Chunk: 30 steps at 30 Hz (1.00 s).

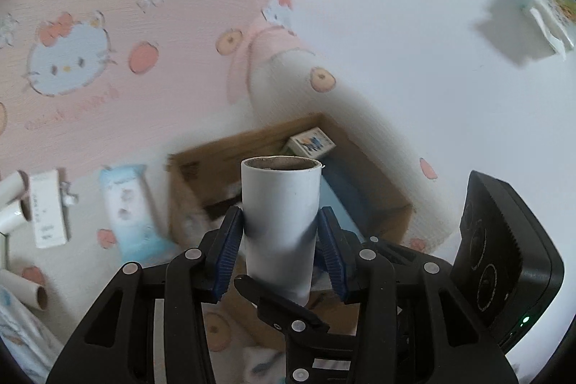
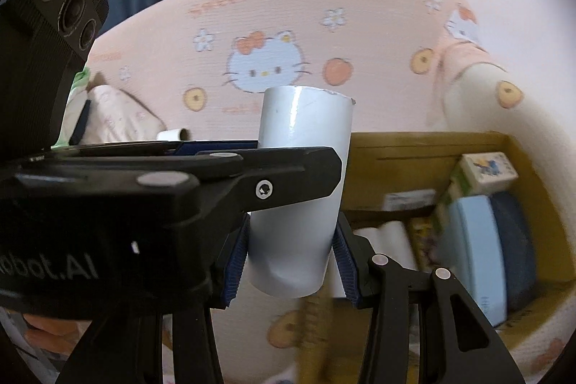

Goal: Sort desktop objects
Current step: 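Carry the held white tube with the left tool over the cardboard box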

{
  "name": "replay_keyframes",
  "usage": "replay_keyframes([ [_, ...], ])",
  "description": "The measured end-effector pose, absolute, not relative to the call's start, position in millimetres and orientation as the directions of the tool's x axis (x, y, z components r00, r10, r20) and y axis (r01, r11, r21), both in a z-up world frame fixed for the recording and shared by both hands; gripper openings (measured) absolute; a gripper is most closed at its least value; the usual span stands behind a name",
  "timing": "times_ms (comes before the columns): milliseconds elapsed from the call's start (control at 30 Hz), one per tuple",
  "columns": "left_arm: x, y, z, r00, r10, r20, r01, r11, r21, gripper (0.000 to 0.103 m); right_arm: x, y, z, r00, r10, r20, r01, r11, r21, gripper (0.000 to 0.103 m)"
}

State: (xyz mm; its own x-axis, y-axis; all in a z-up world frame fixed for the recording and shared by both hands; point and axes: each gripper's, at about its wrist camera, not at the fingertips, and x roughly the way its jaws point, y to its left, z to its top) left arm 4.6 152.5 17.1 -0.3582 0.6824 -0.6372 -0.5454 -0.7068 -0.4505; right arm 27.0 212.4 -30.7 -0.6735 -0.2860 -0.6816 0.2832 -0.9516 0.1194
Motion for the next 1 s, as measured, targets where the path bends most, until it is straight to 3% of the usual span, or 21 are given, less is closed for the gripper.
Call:
replay_keyframes([
  [233,-10,203,14,-0.225,0.721,-0.655,-0.543,-0.651,-0.53,0.047,18,263,-28,-0.639,-0.236,-0.732,0.24,-0.965,0.102,0.043],
  [500,-43,230,-17,-0.087,0.71,-0.699,-0.412,-0.665,-0.624,0.047,-11,303,-43,-0.521,-0.266,-0.811,0.207,-0.961,0.182,0.043],
  [667,-67,238,-36,-0.08,0.648,-0.757,-0.357,-0.728,-0.586,0.047,-37,316,-56,-0.43,-0.314,-0.846,0.176,-0.949,0.263,0.043],
  [1000,-97,251,-83,-0.003,0.585,-0.811,-0.179,-0.798,-0.576,0.047,-82,321,-92,-0.281,-0.306,-0.91,0.098,-0.952,0.29,0.043],
])
